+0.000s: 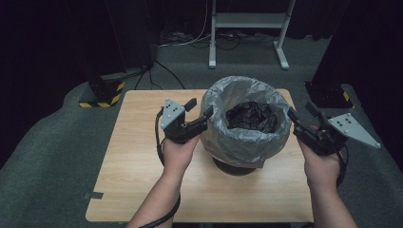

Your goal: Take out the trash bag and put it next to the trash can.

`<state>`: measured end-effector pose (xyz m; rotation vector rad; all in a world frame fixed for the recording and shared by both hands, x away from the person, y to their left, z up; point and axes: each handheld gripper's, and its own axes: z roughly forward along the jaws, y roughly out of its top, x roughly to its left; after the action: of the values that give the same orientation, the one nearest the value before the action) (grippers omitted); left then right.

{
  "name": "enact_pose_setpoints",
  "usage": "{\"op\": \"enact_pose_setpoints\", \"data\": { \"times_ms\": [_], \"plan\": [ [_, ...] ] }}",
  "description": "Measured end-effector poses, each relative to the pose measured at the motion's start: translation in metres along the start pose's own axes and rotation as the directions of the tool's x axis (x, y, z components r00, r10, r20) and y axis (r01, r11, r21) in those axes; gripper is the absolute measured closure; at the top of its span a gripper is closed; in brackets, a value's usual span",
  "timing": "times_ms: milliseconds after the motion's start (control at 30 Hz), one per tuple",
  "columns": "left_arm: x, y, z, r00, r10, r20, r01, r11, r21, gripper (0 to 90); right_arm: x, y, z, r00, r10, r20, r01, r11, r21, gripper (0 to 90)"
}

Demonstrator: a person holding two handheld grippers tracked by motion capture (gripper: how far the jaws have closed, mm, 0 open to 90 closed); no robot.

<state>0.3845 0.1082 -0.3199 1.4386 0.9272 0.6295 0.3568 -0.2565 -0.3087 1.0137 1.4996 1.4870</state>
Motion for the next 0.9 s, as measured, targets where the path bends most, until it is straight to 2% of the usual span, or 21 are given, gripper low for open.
{"op": "enact_pose_setpoints", "data": {
  "times_ms": [67,167,233,333,400,567,667,700,733,900],
  "plan": [
    [0.002,-0.001,0.007,0.9998,-0.013,-0.014,0.014,0.9994,0.030,43.5,0.004,0.000,0.008,0.9999,0.002,0.013,-0.003,0.999,0.034,46.9],
    [0.003,-0.004,0.013,0.9989,-0.046,-0.002,0.046,0.9977,0.050,49.3,0.008,-0.002,0.017,0.9997,-0.001,0.023,-0.001,0.996,0.086,52.5],
    [0.002,-0.006,0.015,0.9988,-0.048,0.004,0.048,0.9976,0.051,53.6,0.010,-0.004,0.023,0.9994,-0.015,0.032,0.011,0.993,0.121,58.6],
    [-0.001,-0.007,0.016,0.9991,-0.041,-0.005,0.042,0.9981,0.045,56.6,0.011,-0.008,0.028,0.9985,-0.022,0.049,0.014,0.988,0.156,61.8],
    [-0.003,-0.007,0.016,0.9990,-0.043,-0.007,0.044,0.9982,0.040,62.2,0.011,-0.009,0.028,0.9980,-0.013,0.062,0.003,0.987,0.161,63.4],
    [-0.005,-0.008,0.013,0.9979,-0.050,-0.042,0.050,0.9987,0.008,72.6,0.012,-0.011,0.028,0.9952,-0.016,0.097,0.000,0.986,0.167,72.3],
    [-0.007,-0.009,0.012,0.9976,-0.024,-0.065,0.024,0.9997,-0.008,79.0,0.013,-0.011,0.027,0.9925,-0.035,0.117,0.017,0.988,0.156,81.6],
    [-0.008,-0.009,0.011,0.9973,-0.004,-0.073,0.003,0.9999,-0.013,80.6,0.013,-0.011,0.027,0.9917,-0.039,0.122,0.020,0.988,0.151,84.0],
    [-0.008,-0.009,0.011,0.9976,-0.003,-0.070,0.002,0.9999,-0.014,88.0,0.013,-0.010,0.026,0.9904,-0.051,0.129,0.032,0.989,0.145,88.8],
    [-0.007,-0.007,0.010,0.9982,-0.008,-0.059,0.008,0.9999,-0.014,89.9,0.013,-0.010,0.026,0.9898,-0.050,0.133,0.032,0.990,0.135,89.8]
  ]
}}
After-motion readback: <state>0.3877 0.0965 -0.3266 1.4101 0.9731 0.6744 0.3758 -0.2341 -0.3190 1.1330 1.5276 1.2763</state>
